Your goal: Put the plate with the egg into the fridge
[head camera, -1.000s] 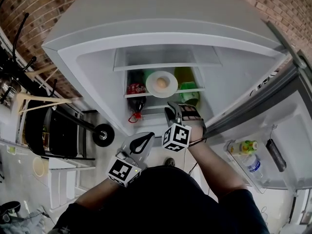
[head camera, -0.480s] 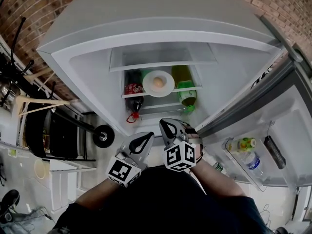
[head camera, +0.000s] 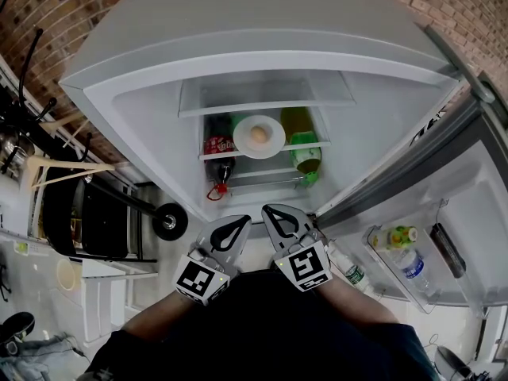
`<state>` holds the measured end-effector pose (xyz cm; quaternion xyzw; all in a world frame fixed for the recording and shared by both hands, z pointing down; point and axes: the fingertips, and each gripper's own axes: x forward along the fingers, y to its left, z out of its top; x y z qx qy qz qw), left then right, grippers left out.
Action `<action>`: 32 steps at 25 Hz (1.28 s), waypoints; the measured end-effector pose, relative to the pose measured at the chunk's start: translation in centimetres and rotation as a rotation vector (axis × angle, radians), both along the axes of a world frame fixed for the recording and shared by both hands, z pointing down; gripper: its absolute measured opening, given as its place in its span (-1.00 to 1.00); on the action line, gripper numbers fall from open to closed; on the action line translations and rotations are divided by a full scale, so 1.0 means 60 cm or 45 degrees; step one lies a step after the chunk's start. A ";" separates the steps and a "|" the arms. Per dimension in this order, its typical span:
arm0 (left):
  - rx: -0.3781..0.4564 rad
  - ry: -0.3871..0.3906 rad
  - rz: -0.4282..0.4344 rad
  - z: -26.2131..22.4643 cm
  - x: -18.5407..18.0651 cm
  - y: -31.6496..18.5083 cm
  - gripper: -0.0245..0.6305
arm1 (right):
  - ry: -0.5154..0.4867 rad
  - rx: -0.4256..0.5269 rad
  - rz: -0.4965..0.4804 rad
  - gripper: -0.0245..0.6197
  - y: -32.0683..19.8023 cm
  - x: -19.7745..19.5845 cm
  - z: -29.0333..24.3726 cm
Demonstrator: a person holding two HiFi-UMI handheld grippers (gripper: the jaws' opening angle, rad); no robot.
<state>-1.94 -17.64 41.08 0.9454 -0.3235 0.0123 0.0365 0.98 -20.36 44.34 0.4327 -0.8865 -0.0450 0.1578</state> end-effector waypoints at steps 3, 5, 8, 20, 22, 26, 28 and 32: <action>-0.005 -0.002 0.004 0.003 0.001 0.001 -0.92 | -0.129 -0.035 0.004 -0.89 0.006 0.005 -0.005; -0.012 -0.008 0.003 0.004 0.002 -0.001 -0.92 | -0.177 -0.056 -0.004 -0.89 0.009 0.006 -0.003; 0.001 -0.018 0.007 0.007 0.001 -0.002 -0.92 | -0.192 -0.048 -0.019 -0.89 0.013 0.004 -0.004; 0.005 -0.029 -0.004 0.014 0.002 -0.007 -0.92 | -0.193 -0.020 -0.110 -0.90 0.023 -0.009 -0.007; 0.004 -0.028 -0.008 0.015 0.002 -0.008 -0.92 | -0.195 -0.024 -0.106 -0.90 0.022 -0.008 -0.007; -0.015 -0.014 -0.026 0.012 0.002 -0.010 -0.92 | -0.196 -0.031 -0.114 -0.90 0.023 -0.009 -0.004; -0.013 -0.013 -0.026 0.012 0.002 -0.010 -0.92 | -0.200 -0.037 -0.115 -0.90 0.022 -0.008 -0.002; 0.001 -0.021 -0.022 0.013 0.002 -0.010 -0.92 | -0.189 -0.038 -0.115 -0.90 0.023 -0.008 -0.001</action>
